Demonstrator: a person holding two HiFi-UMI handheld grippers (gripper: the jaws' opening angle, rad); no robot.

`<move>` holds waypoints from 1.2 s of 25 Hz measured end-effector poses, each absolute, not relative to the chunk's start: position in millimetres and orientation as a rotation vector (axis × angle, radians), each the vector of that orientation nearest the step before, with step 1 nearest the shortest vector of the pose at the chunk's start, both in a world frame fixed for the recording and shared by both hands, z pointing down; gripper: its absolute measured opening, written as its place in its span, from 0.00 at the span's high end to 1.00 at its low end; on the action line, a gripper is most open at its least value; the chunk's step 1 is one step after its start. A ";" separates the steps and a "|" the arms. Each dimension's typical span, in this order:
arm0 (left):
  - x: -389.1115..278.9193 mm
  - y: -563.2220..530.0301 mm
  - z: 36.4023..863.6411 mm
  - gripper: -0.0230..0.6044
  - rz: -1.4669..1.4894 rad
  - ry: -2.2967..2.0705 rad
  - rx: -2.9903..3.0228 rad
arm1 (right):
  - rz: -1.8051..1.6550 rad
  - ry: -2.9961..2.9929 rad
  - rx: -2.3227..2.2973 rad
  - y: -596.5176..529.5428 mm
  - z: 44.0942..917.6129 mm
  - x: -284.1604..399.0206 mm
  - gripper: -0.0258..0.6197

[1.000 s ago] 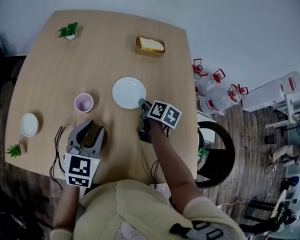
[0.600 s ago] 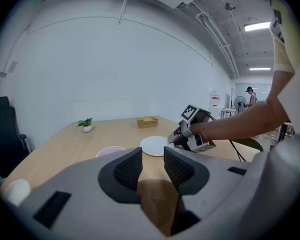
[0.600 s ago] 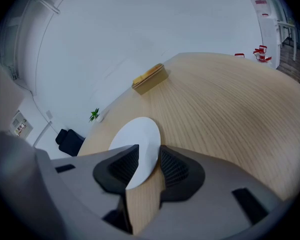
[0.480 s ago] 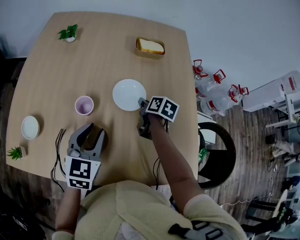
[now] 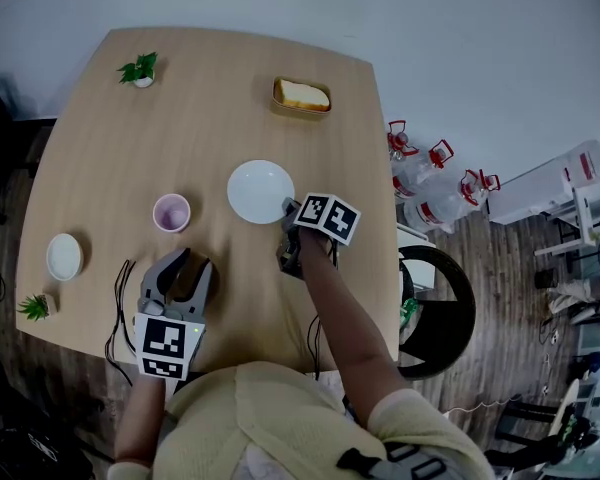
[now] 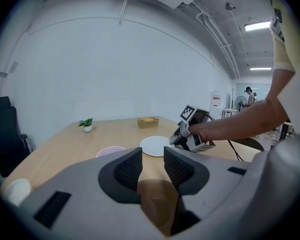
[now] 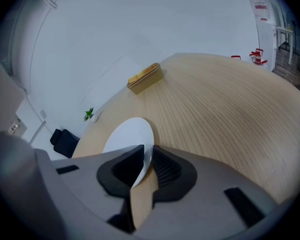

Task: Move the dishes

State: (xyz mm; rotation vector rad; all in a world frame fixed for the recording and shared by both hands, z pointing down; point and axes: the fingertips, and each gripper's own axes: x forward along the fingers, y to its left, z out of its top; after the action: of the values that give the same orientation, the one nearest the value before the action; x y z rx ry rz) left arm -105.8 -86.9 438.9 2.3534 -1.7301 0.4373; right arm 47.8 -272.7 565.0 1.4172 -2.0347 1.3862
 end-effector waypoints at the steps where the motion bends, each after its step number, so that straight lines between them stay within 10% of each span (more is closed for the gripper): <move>1: -106.5 -86.6 438.8 0.74 0.438 -1.734 2.352 | 1.419 -2.043 1.417 -272.6 564.4 48.4 0.86; 30: -102.5 -91.0 423.4 0.74 0.432 -1.747 2.392 | 1.760 -2.496 1.187 -234.7 474.1 47.0 0.92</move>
State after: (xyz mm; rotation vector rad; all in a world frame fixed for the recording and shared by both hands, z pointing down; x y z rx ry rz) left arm -102.5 -91.0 423.4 2.3920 -1.7466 0.4316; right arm 47.0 -234.7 474.1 1.1874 -2.4963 1.7602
